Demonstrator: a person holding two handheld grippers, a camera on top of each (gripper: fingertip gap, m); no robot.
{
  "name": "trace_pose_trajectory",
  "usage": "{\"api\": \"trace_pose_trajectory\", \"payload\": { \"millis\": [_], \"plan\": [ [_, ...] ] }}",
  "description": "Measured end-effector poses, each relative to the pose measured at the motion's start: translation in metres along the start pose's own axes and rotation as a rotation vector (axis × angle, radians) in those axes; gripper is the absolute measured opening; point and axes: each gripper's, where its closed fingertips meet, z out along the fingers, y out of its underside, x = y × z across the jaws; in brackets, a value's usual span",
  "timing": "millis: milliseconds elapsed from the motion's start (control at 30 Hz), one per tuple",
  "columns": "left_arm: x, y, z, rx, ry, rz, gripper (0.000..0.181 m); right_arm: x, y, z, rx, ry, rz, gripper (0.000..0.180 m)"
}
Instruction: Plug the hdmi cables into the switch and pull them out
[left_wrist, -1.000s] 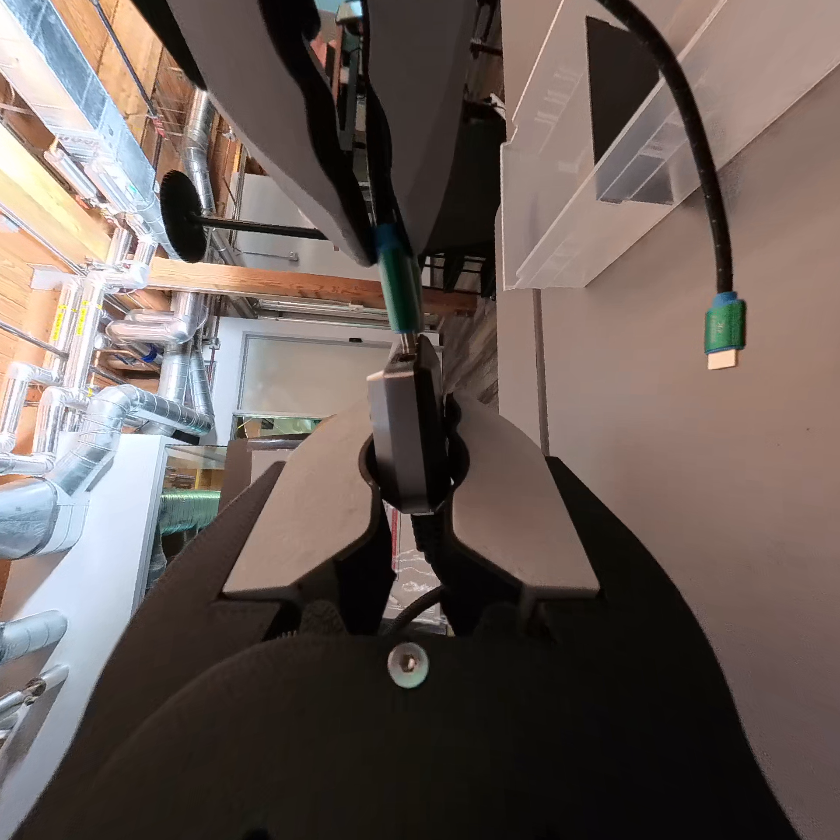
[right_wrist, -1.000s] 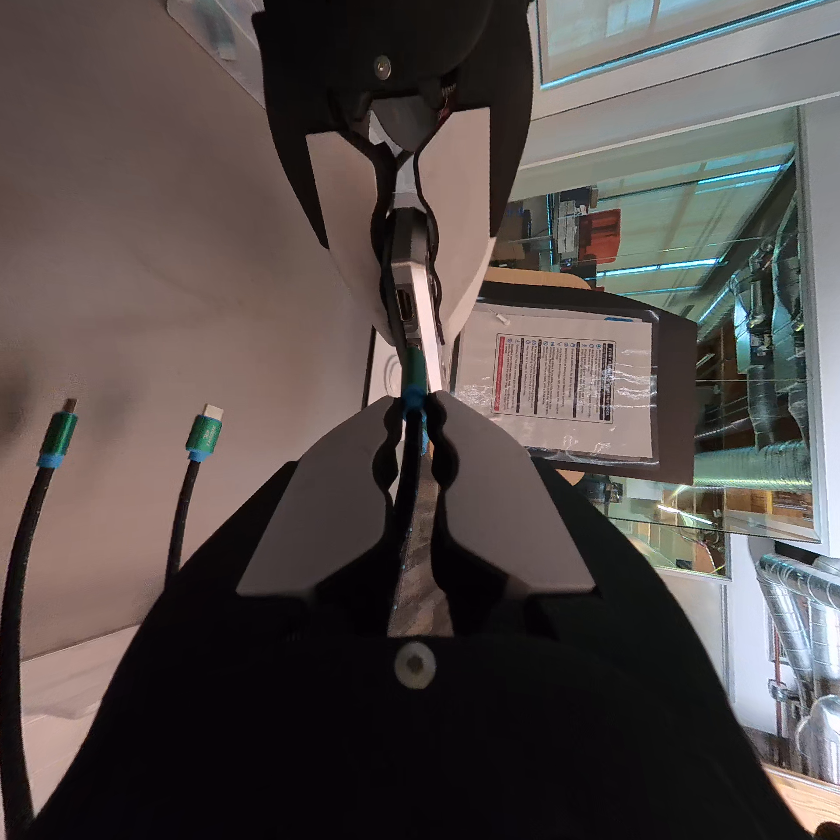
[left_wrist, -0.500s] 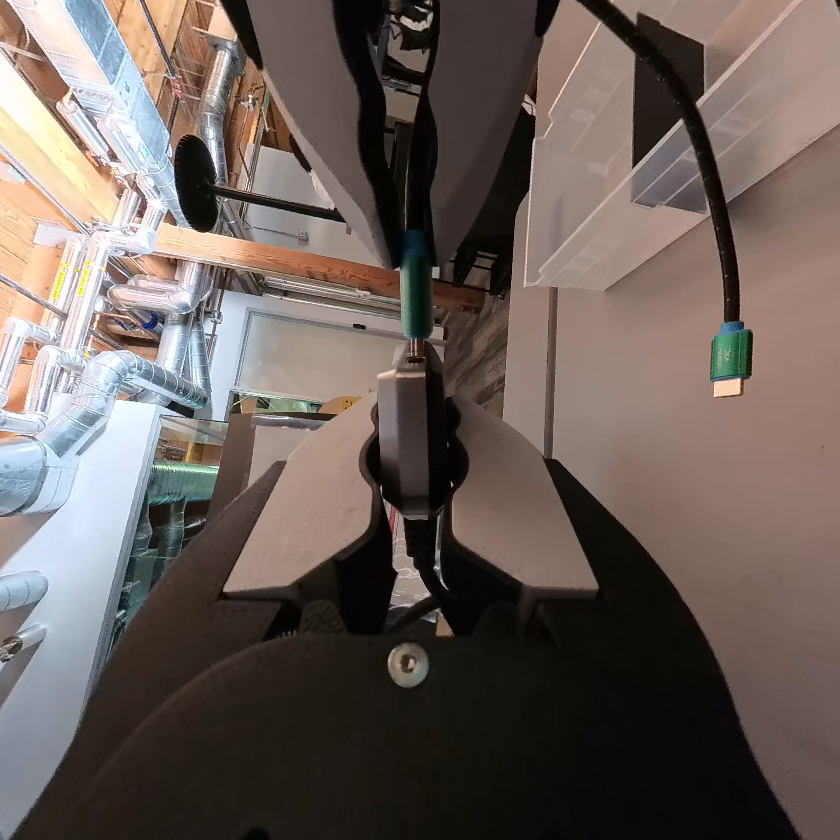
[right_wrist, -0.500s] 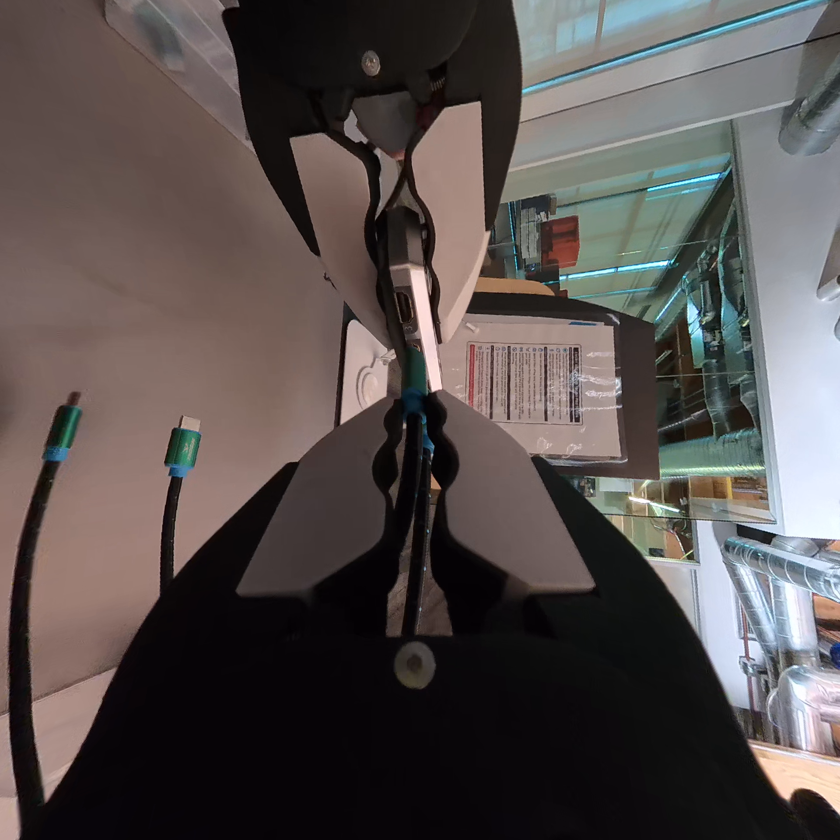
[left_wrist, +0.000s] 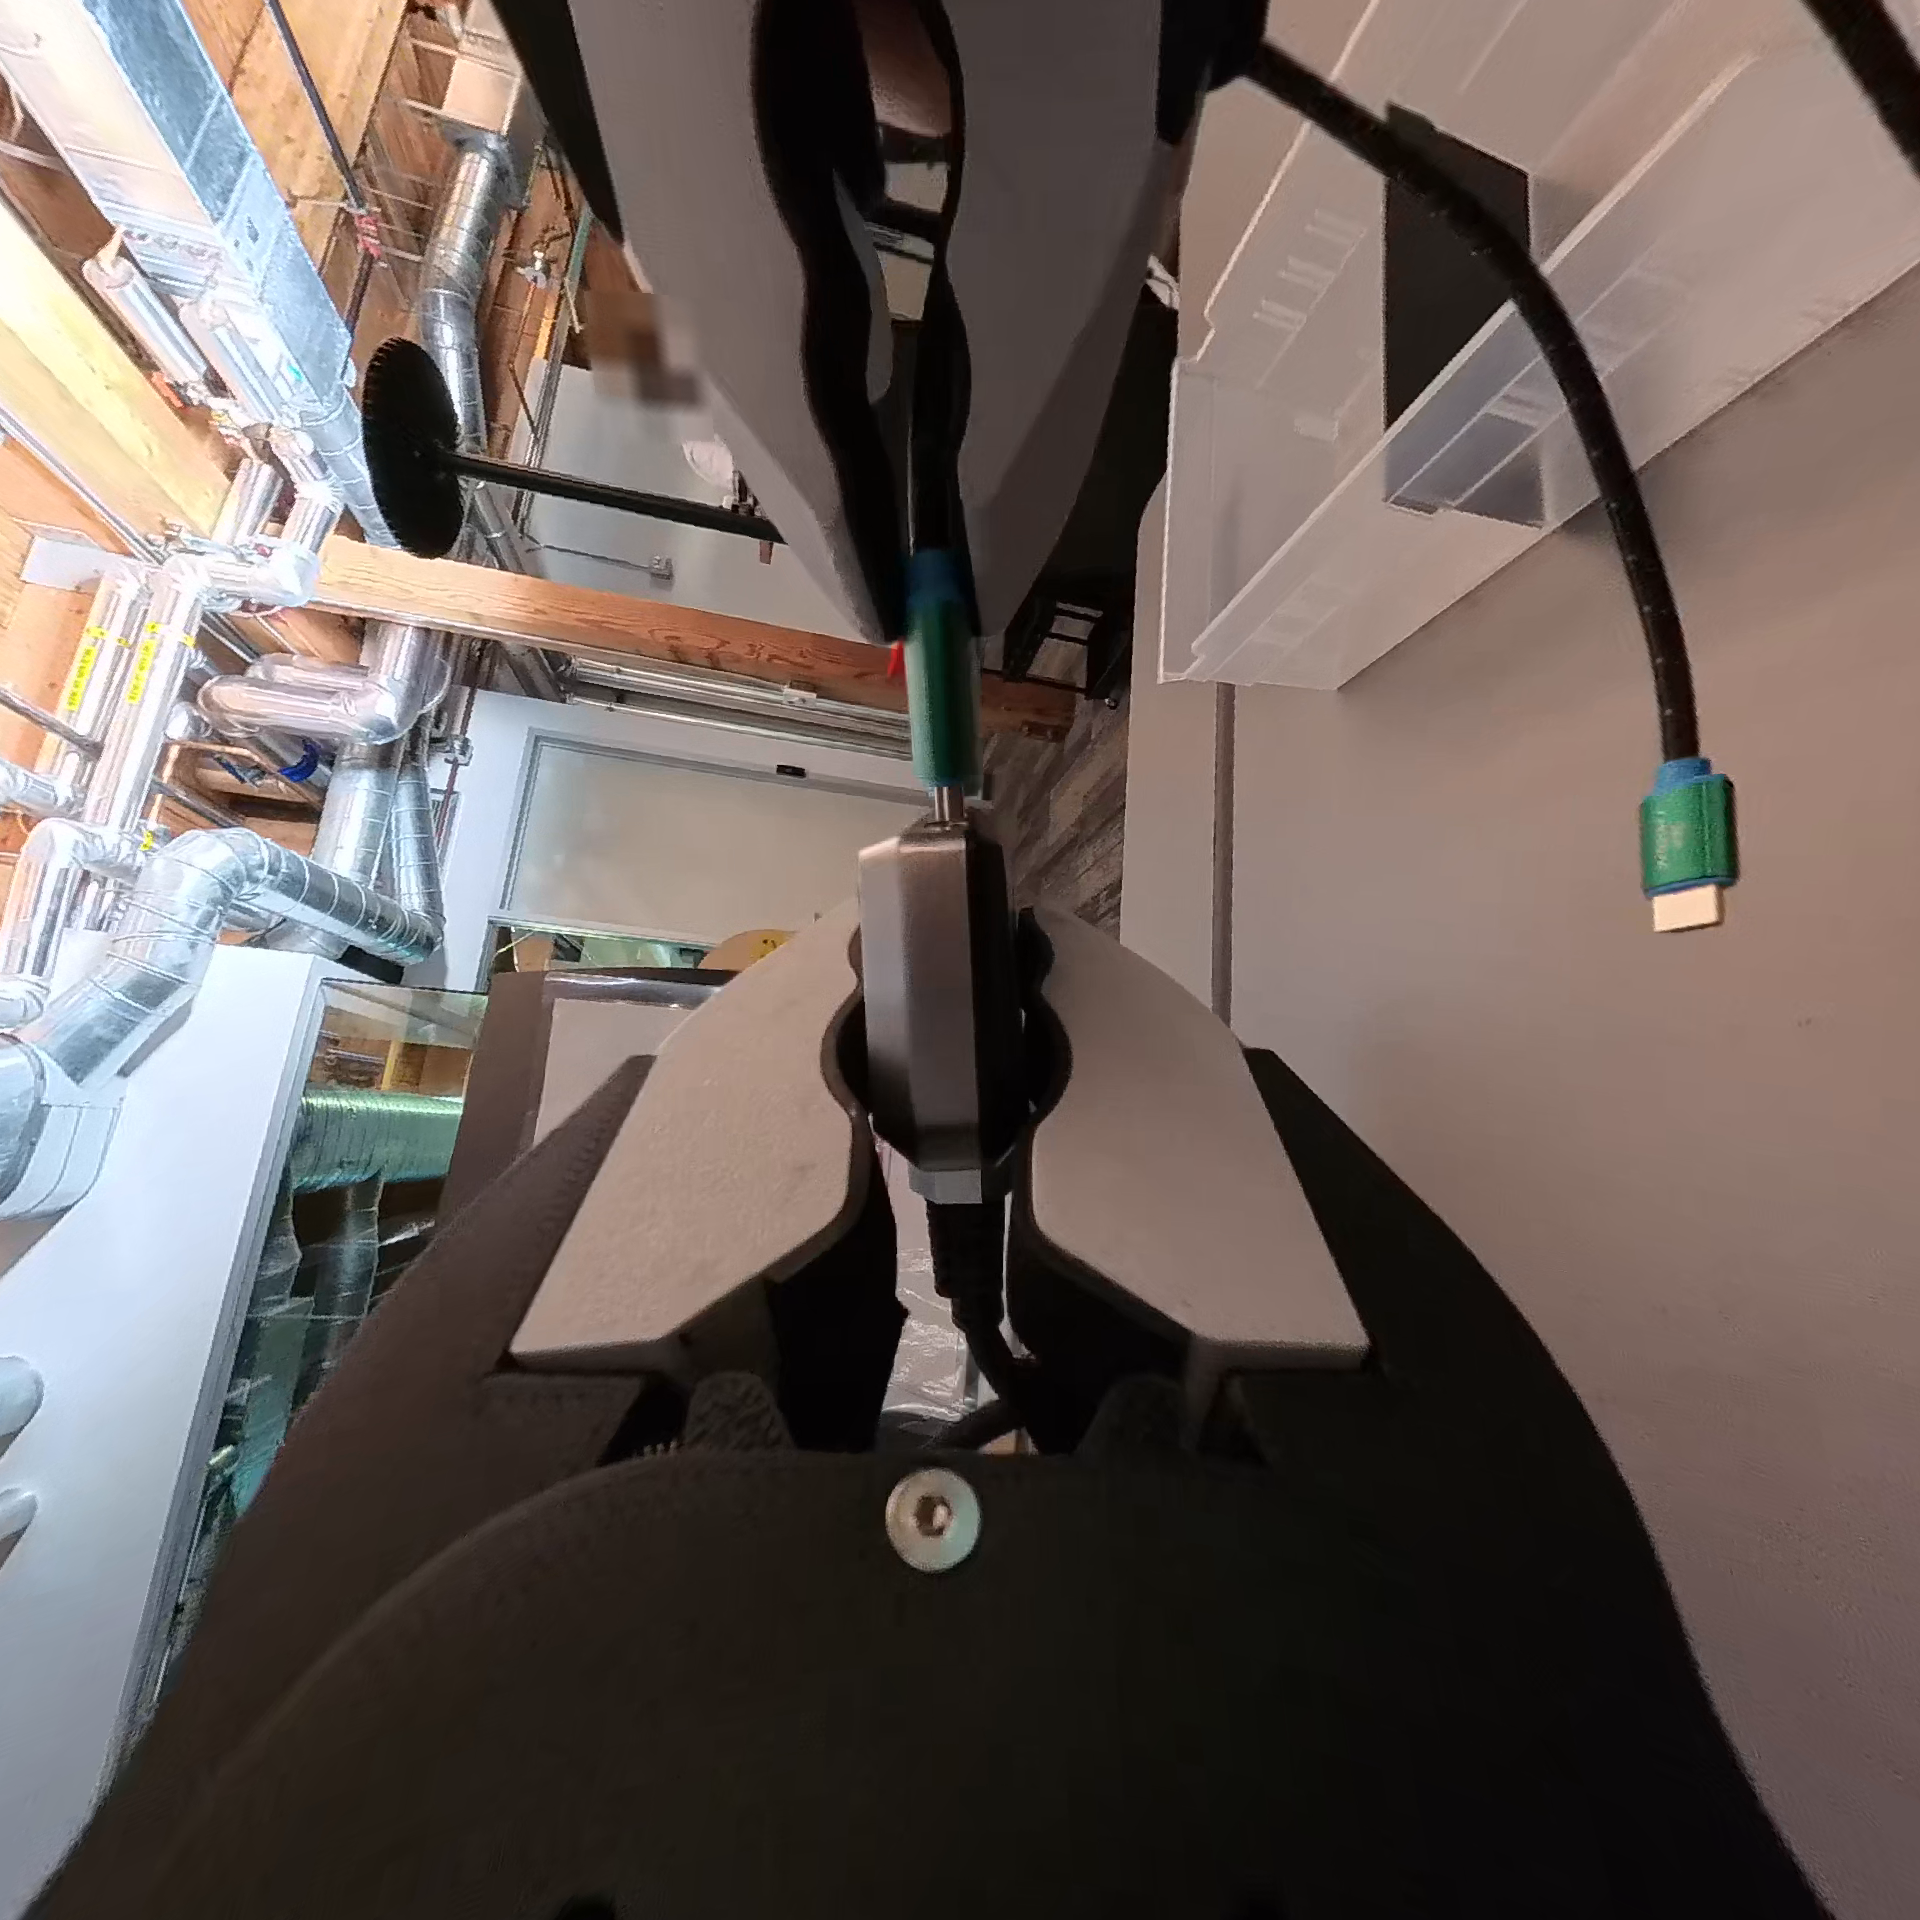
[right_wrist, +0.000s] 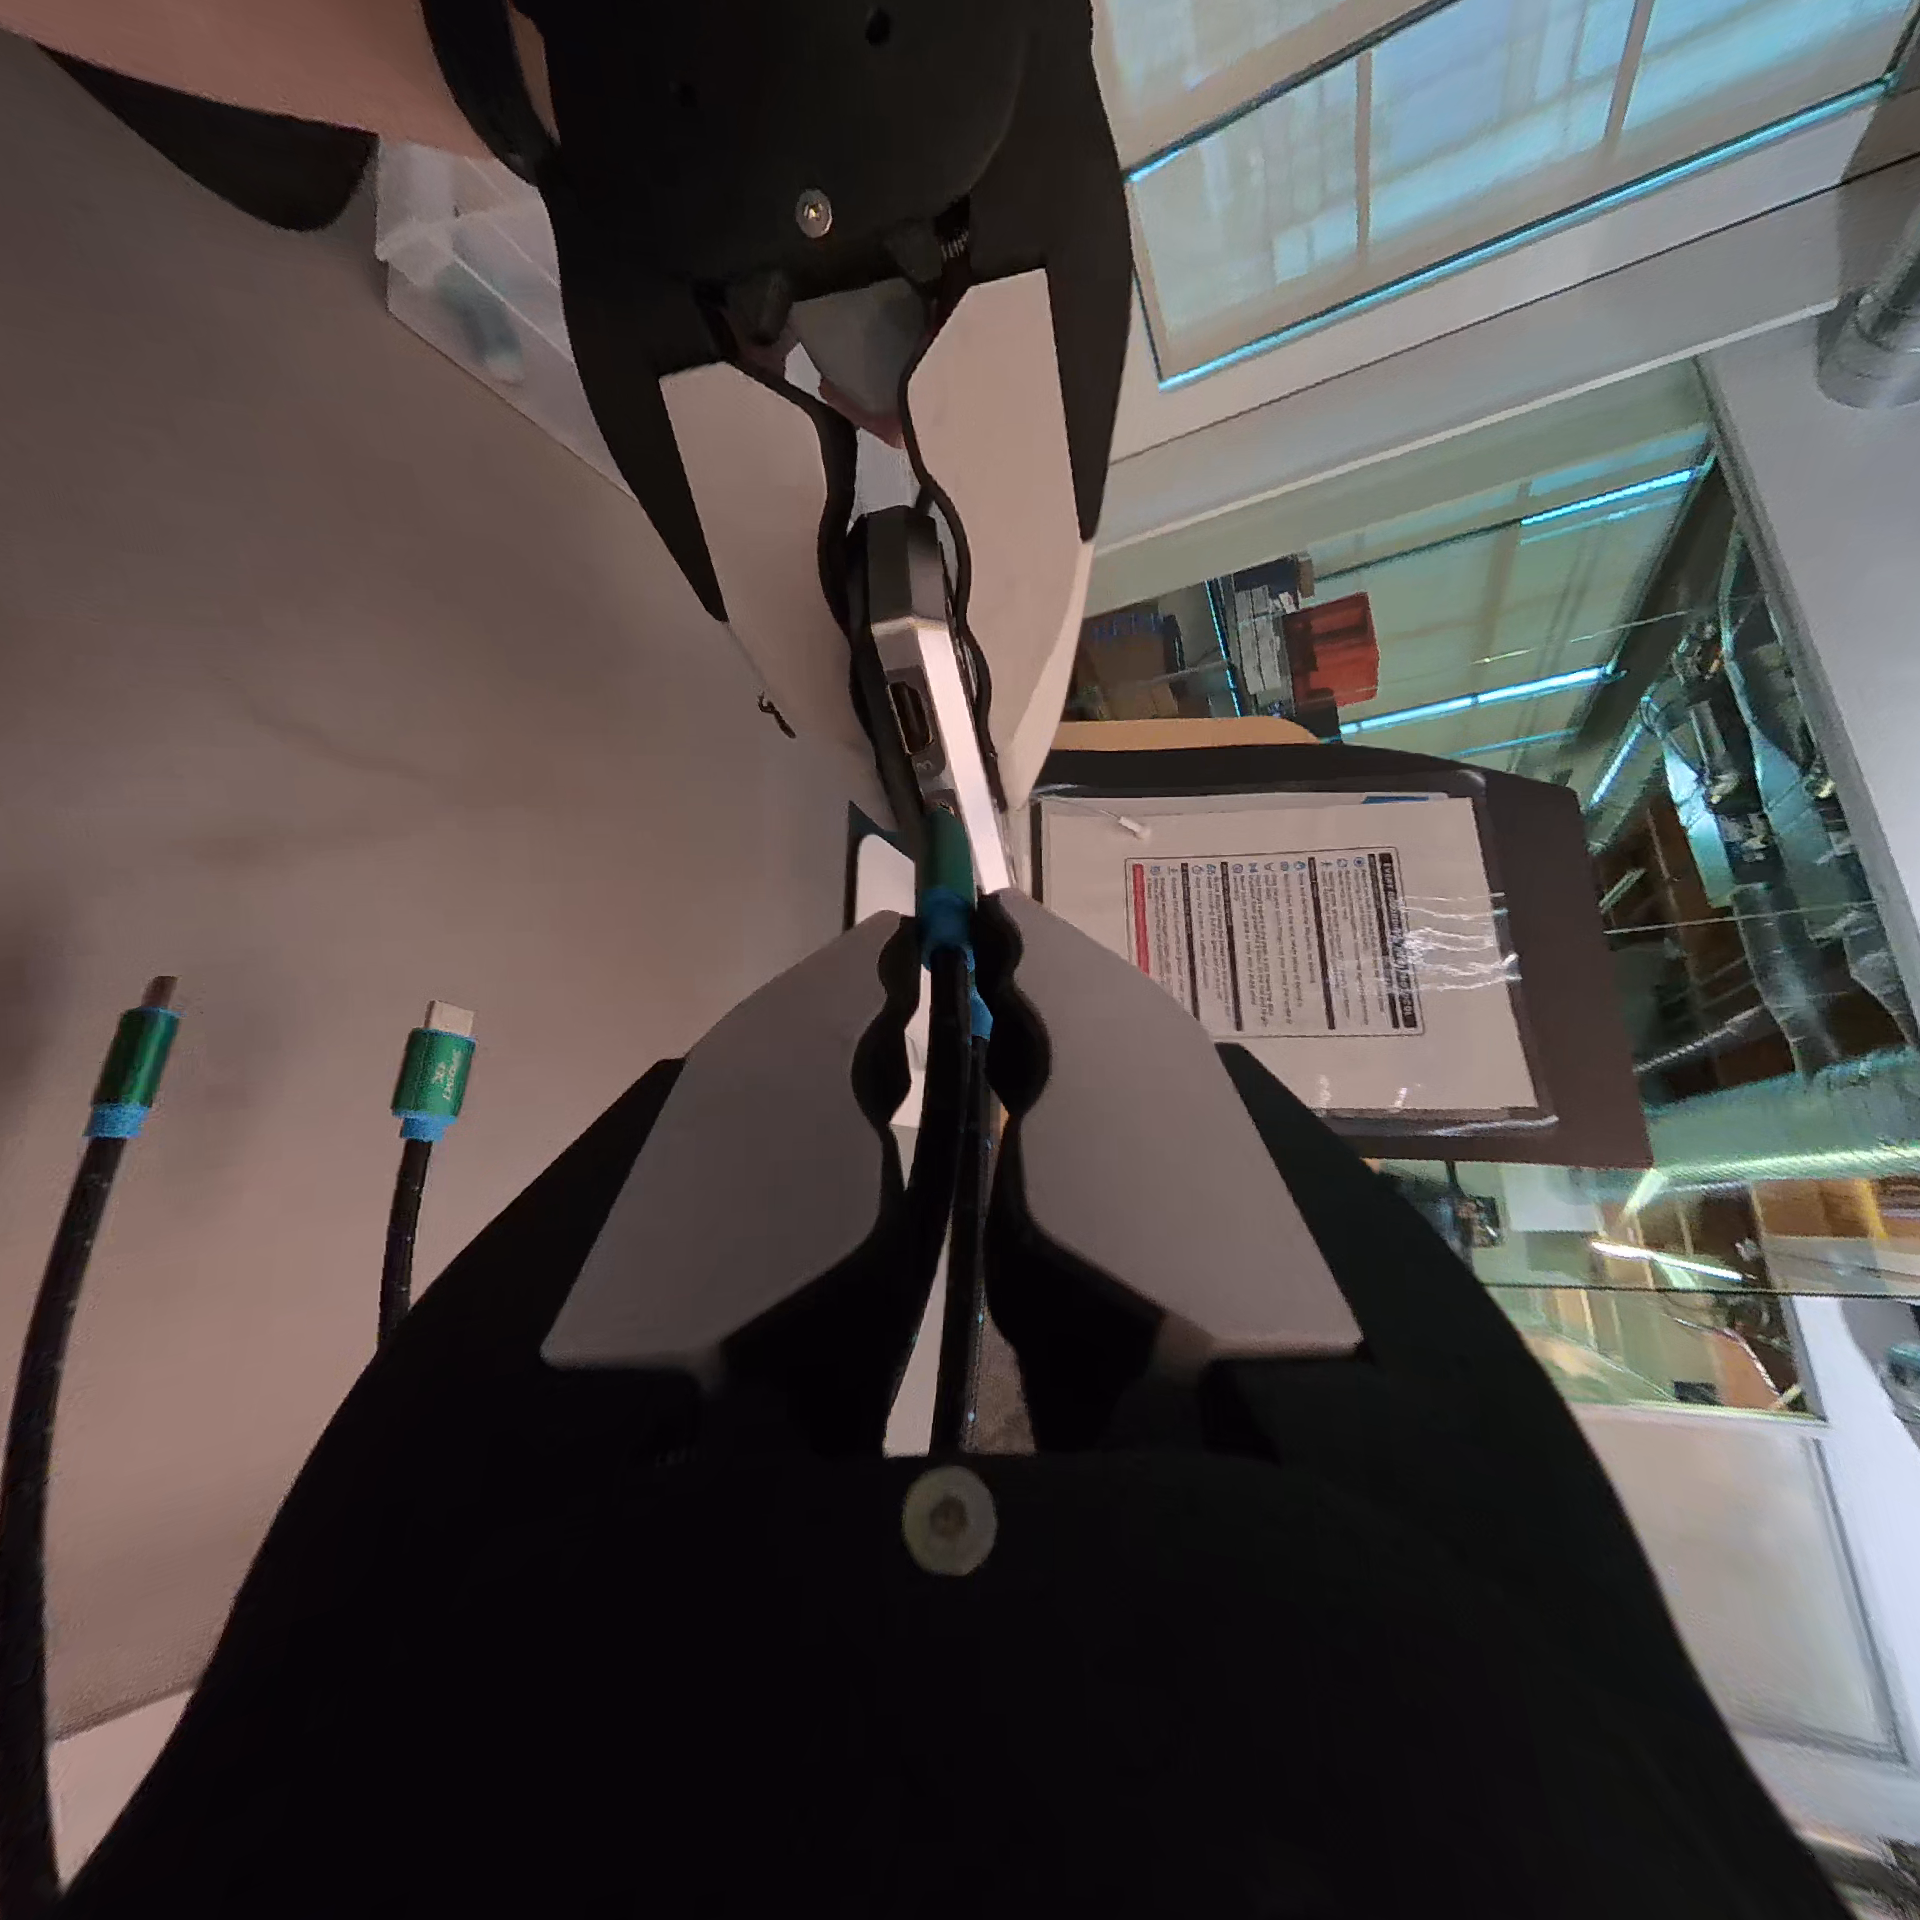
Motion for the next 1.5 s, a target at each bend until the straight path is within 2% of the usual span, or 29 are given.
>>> {"api": "trace_pose_trajectory", "payload": {
  "millis": [100, 333, 567, 633, 667, 700, 733, 1067, 1367, 1433, 1500],
  "plan": [
    [0.0, 0.002, -0.001, 0.015, 0.027, -0.033, 0.02, 0.001, -0.001, 0.001, 0.024, -0.003, 0.02, 0.011],
    [-0.014, -0.003, -0.01, 0.09, -0.052, -0.084, 0.027, 0.009, -0.008, -0.009, 0.001, 0.049, -0.016, 0.011],
    [-0.015, 0.016, -0.006, 0.06, -0.014, -0.195, 0.036, 0.012, -0.015, -0.026, 0.062, 0.069, -0.036, 0.012],
    [-0.011, 0.018, -0.002, 0.04, -0.009, -0.176, 0.034, 0.011, -0.016, -0.028, 0.074, 0.069, -0.051, 0.012],
    [-0.008, 0.019, 0.001, 0.022, -0.014, -0.148, 0.029, 0.01, -0.017, -0.028, 0.075, 0.069, -0.056, 0.012],
    [-0.007, 0.021, 0.003, 0.006, -0.025, -0.111, 0.017, 0.009, -0.018, -0.029, 0.079, 0.064, -0.063, 0.012],
    [-0.008, 0.022, 0.004, 0.0, -0.045, -0.081, 0.016, 0.009, -0.018, -0.029, 0.069, 0.067, -0.071, 0.012],
    [-0.015, 0.012, -0.005, 0.062, -0.092, 0.017, 0.014, 0.001, -0.033, -0.036, -0.055, 0.068, -0.146, 0.012],
    [-0.009, 0.009, 0.002, -0.019, -0.043, -0.058, 0.013, 0.003, -0.018, -0.037, 0.033, 0.014, 0.0, 0.011],
    [-0.009, 0.016, 0.005, -0.076, -0.044, -0.061, 0.013, 0.007, -0.007, -0.032, -0.022, 0.026, 0.034, 0.012],
    [-0.005, 0.019, 0.009, -0.11, -0.034, -0.044, 0.013, 0.008, 0.014, -0.025, -0.156, 0.036, 0.042, 0.011]
  ]
}}
